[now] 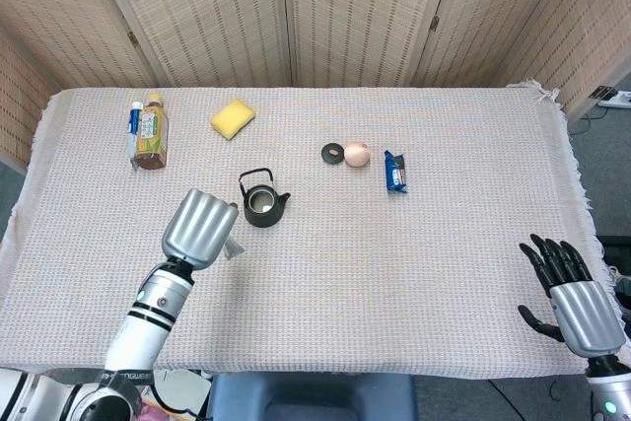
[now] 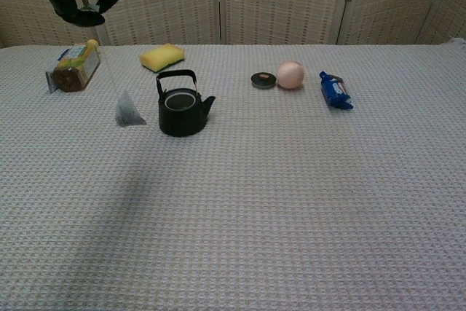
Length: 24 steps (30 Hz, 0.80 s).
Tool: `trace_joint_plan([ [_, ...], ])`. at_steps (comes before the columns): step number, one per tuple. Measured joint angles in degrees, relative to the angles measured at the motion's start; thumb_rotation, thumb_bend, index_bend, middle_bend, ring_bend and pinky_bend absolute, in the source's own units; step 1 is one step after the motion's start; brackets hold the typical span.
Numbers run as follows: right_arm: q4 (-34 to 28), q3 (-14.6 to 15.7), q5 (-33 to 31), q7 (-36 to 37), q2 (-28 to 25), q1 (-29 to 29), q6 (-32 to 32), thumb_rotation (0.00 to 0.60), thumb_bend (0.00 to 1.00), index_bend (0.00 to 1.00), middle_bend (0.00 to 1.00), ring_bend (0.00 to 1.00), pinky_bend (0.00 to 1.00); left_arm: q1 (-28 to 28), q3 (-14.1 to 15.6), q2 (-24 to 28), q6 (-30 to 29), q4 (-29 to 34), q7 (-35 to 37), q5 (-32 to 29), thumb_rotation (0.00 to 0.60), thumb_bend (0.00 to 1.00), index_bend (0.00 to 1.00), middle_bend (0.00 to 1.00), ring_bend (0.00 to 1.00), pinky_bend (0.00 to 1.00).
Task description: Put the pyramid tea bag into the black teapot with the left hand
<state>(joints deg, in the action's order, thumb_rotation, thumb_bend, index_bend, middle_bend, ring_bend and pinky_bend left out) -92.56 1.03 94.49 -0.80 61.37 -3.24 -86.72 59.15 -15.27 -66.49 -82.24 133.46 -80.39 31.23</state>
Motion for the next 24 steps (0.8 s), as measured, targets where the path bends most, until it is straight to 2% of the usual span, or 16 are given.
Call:
trace_joint_plan([
  [12,0.19,-1.00,-2.51,1.94,-0.65,-0.43,1.22,0.600,0.18,0.00,0.00,0.00,0.00,9.01,-3.29,-2.42,-0.19,-4.12,-1.58,-8.25,0.600,0.54,0.72,1.00,0.92,0.92],
  [24,0.47,-2.27,-5.24,1.74,-0.67,-0.55,1.79,0.600,0.18,0.00,0.00,0.00,0.00,14.54,-4.01,-3.55,5.19,-12.58,0.47,-14.03,0.600,0.53,0.72,1.00,0.92,0.92],
])
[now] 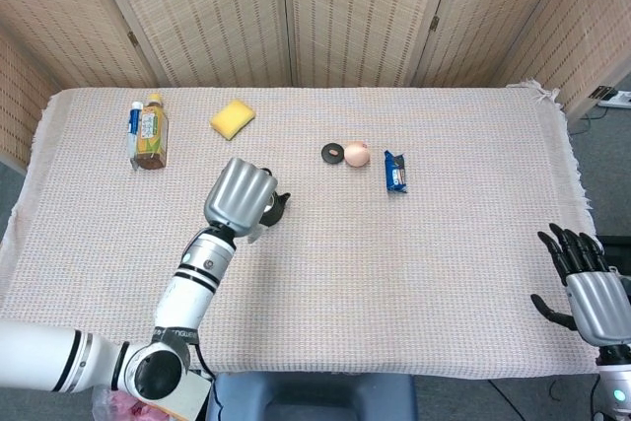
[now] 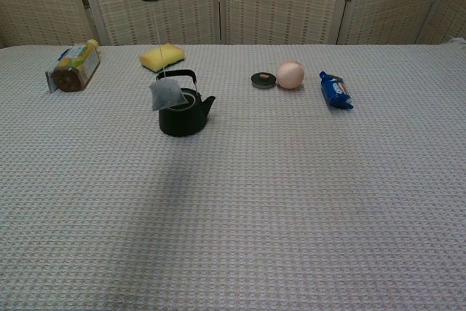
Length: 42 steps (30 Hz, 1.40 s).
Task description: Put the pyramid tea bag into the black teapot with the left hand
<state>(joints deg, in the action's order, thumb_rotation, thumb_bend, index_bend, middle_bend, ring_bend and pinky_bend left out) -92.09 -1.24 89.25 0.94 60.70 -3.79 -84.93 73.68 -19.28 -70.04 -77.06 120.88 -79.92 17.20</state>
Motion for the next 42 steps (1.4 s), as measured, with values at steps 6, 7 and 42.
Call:
trace_joint_plan([
  [6,0.47,-0.52,-2.26,0.54,-0.07,-0.09,1.22,0.600,0.19,0.00,0.00,0.00,0.00,2.07,1.30,-0.46,2.97,-4.23,1.20,-0.87,0.600,0.53,0.73,1.00,0.92,0.92],
  [7,0.54,-0.61,-2.51,0.80,-0.13,-0.07,1.35,0.600,0.19,0.00,0.00,0.00,0.00,2.31,1.63,-0.55,3.34,-4.72,1.37,-0.80,0.600,0.53,0.73,1.00,0.92,0.92],
  [42,0.67,-2.73,-4.34,0.67,0.06,3.23,-4.37,0.600,0.19,0.00,0.00,0.00,0.00,5.53,9.61,-7.67,21.48,-31.63,14.81,2.22,0.600,0.53,0.73,1.00,0.92,0.92],
])
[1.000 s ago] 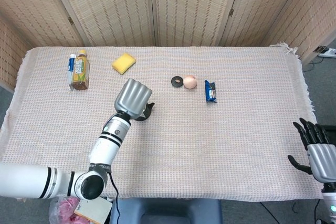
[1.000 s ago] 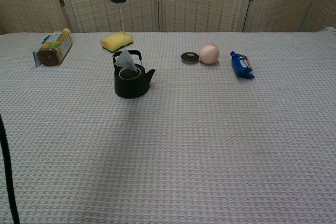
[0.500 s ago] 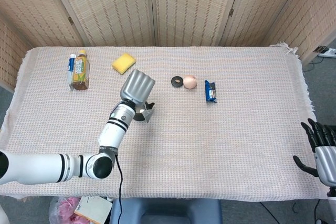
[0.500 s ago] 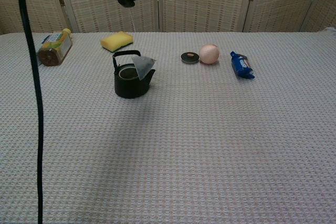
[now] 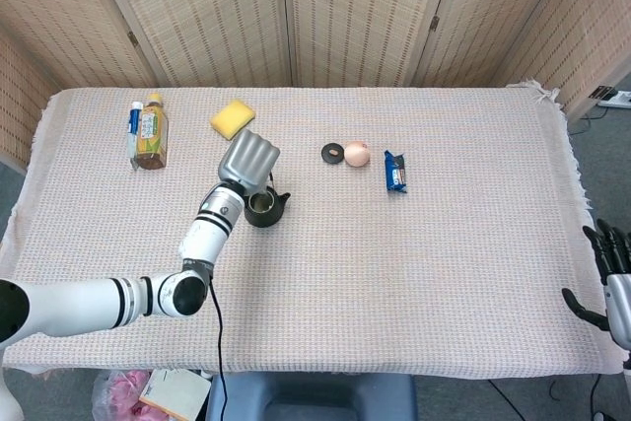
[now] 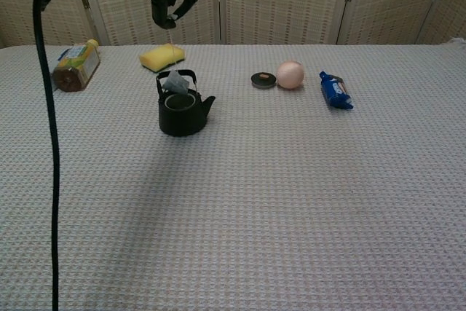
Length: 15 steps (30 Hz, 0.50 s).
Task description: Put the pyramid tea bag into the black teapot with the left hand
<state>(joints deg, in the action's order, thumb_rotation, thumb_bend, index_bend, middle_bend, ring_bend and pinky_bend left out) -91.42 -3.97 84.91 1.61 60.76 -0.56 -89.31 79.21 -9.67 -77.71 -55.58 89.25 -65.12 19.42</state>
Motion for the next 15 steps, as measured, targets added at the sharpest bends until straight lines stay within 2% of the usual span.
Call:
trace_joint_plan([
  [7,-0.28,-0.11,0.23,-0.52,0.15,-0.15,0.26,0.600,0.19,0.00,0.00,0.00,0.00,-0.31,1.64,-0.16,0.93,-0.04,1.47,0.38,0.600,0.53,0.73,1.00,0.92,0.92],
  [15,-0.17,0.07,0.57,-0.60,0.23,-0.37,0.90,0.600,0.19,0.00,0.00,0.00,0.00,-1.01,2.82,0.17,-0.03,3.39,2.94,0.04,0.600,0.53,0.73,1.00,0.92,0.92],
])
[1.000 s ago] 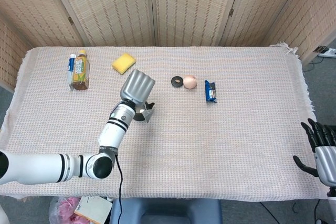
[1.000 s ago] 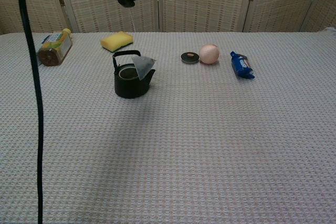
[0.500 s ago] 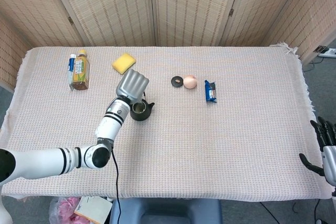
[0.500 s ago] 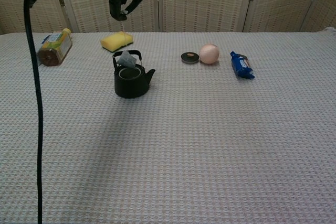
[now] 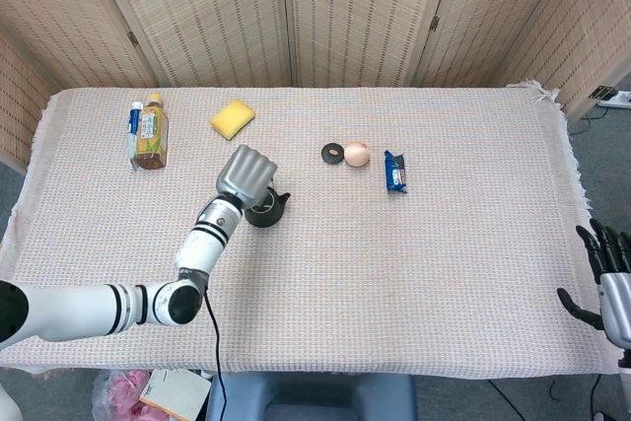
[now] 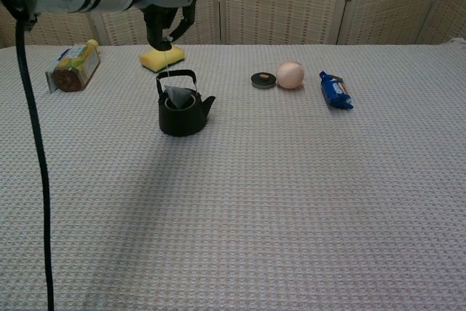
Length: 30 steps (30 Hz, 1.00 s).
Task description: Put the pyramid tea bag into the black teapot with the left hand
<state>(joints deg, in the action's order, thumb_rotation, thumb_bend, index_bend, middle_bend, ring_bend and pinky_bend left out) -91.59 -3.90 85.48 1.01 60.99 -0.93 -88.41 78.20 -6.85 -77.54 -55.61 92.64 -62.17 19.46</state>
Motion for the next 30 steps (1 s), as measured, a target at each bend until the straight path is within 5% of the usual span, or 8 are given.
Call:
trace_joint_plan([
  [9,-0.18,0.71,1.99,-0.14,0.05,-0.08,-0.14,0.600,0.19,0.00,0.00,0.00,0.00,-4.15,2.47,-2.62,-1.82,4.21,6.11,3.91,0.600,0.53,0.70,1.00,0.92,0.91],
  [12,-0.24,0.94,2.63,-0.08,0.07,0.06,-0.60,0.600,0.19,0.00,0.00,0.00,0.00,-5.33,3.19,-3.78,-0.71,4.10,8.23,4.41,0.600,0.51,0.55,1.00,0.89,0.89],
  [17,-0.01,1.09,2.78,0.38,0.03,0.40,-1.01,0.600,0.19,0.00,0.00,0.00,0.00,-7.16,4.05,-3.91,0.76,4.81,11.70,4.93,0.600,0.31,0.25,1.00,0.81,0.84],
  [20,0.14,1.11,2.77,0.79,-0.03,0.51,-1.11,0.600,0.19,0.00,0.00,0.00,0.00,-7.63,5.15,-2.82,0.08,7.92,11.43,3.64,0.600,0.20,0.03,0.92,0.70,0.74],
  [25,0.16,1.33,3.61,0.93,-0.05,0.50,-1.29,0.600,0.19,0.00,0.00,0.00,0.00,-7.92,7.04,-0.53,-2.82,15.65,9.84,-1.56,0.600,0.13,0.00,0.79,0.66,0.68],
  [30,-0.03,1.68,4.85,0.77,-0.02,0.59,-1.88,0.600,0.19,0.00,0.00,0.00,0.00,-8.78,8.45,2.02,-7.18,22.47,9.36,-2.69,0.600,0.13,0.00,0.85,0.75,0.69],
])
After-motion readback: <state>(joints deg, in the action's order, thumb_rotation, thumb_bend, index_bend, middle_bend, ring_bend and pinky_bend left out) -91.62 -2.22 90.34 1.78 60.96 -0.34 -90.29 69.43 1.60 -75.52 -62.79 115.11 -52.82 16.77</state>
